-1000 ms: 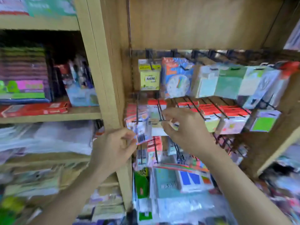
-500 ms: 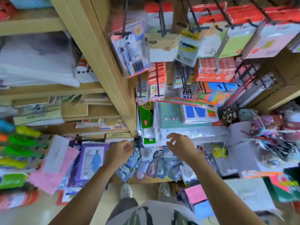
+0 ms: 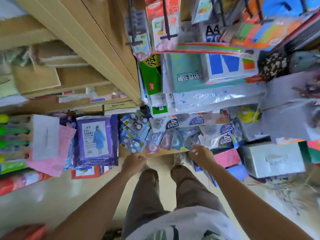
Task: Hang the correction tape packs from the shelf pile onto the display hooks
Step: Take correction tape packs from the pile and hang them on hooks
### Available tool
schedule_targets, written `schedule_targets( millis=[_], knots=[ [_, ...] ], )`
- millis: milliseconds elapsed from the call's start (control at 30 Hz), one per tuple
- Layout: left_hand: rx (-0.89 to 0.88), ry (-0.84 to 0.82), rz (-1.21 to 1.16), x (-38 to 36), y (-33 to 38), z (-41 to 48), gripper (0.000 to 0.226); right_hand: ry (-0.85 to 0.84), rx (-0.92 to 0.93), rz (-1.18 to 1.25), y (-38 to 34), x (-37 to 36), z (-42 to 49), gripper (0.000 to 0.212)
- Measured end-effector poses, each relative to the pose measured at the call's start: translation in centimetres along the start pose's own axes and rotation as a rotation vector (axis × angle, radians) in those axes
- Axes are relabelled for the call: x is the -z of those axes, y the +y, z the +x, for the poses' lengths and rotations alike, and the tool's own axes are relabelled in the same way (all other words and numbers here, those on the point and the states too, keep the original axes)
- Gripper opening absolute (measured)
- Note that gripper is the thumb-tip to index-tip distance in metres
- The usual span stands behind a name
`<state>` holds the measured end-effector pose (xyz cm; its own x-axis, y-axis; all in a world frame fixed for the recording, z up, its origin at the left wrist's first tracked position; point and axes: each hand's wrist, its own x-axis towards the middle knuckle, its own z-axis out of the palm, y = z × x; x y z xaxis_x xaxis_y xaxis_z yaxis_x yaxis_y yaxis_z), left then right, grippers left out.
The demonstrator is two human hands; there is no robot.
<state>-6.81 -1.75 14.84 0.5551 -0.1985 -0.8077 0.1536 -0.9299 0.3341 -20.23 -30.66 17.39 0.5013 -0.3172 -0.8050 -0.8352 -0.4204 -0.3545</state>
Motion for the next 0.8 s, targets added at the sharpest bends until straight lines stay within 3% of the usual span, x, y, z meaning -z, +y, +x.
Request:
schedule_targets(
  millis=[100, 233, 533, 667, 800],
  knots=[
    [0.024, 0.036, -0.029, 0.0, -0.5, 3.3, 0.034, -0.031, -0.011, 0.025, 0.1, -2.6, 2.9, 0.013],
    [-0.006, 0.117, -0.01, 0.4, -2.1, 9.2, 0.033, -0.102, -0.003, 0.082, -1.0, -6.3, 6.6, 0.025],
    [-0.493, 0.179, 0.547, 0.9, -7.8, 17.8, 0.058, -0.146, 0.039, 0.172, -4.1, -15.8, 13.5, 0.031],
    [-0.589, 0.2, 0.797, 1.5, -9.4, 18.7, 0.076, -0.131, 0.017, 0.227, -4.6, -18.8, 14.1, 0.03],
    [-0.606, 0.261, 0.841, 1.8, -9.2, 19.4, 0.065, -0.149, 0.0, 0.302, -6.1, -21.0, 14.3, 0.034]
  ],
)
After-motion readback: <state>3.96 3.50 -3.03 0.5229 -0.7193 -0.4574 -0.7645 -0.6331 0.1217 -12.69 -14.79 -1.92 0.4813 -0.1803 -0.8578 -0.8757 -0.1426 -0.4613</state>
